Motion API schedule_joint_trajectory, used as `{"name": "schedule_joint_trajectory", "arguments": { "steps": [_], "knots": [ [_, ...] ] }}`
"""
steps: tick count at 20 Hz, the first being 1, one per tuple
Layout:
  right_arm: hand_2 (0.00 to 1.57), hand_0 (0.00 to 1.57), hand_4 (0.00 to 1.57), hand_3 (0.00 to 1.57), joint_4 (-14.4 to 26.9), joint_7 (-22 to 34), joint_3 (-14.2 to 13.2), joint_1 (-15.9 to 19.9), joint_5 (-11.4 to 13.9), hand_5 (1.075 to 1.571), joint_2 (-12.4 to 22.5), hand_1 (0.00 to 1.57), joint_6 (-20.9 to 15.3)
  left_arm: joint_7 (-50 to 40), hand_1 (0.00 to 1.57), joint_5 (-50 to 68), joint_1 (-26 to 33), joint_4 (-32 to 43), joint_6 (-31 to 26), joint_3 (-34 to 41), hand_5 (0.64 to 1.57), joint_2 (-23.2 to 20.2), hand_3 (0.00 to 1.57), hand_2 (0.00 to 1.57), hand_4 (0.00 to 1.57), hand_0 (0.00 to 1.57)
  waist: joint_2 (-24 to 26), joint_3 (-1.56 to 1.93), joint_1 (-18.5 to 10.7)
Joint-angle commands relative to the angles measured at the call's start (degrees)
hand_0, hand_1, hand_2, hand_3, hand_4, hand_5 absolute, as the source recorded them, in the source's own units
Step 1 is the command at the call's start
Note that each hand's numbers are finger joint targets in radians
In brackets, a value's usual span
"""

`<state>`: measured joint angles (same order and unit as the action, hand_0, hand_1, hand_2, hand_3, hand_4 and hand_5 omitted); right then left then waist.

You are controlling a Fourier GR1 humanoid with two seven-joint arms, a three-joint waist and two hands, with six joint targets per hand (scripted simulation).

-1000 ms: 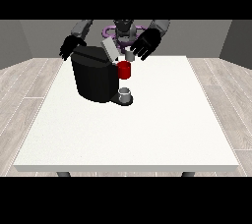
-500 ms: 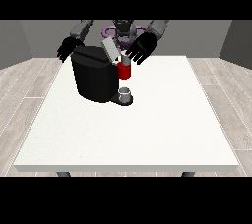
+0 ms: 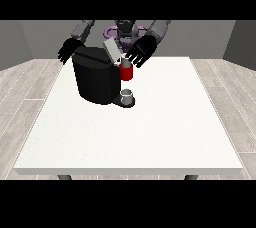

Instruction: Insert the coffee pod into the coffee machine and close the lid

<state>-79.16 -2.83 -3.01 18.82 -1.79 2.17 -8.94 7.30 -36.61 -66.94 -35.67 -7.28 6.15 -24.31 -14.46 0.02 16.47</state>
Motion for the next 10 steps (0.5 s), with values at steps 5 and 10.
{"name": "schedule_joint_trajectory", "arguments": {
  "steps": [5,10],
  "knots": [
    [0.00,0.00,0.50,0.00,3.3,-3.8,-3.0,0.5,-1.4,1.571,1.0,0.00,0.3,0.2,1.19,-0.9,-0.1,-0.7,-1.0,-0.4,1.571,-0.2,1.18,1.25,0.49,1.19,-0.9,0.02,-2.5],
    [0.00,0.00,0.45,0.00,0.0,-0.8,-0.7,0.7,-0.1,1.571,0.8,0.00,-0.1,0.6,1.23,-0.7,0.7,1.6,-1.1,0.4,1.571,-0.3,1.18,1.27,0.48,1.23,-0.9,-0.02,-0.5]
  ]
}}
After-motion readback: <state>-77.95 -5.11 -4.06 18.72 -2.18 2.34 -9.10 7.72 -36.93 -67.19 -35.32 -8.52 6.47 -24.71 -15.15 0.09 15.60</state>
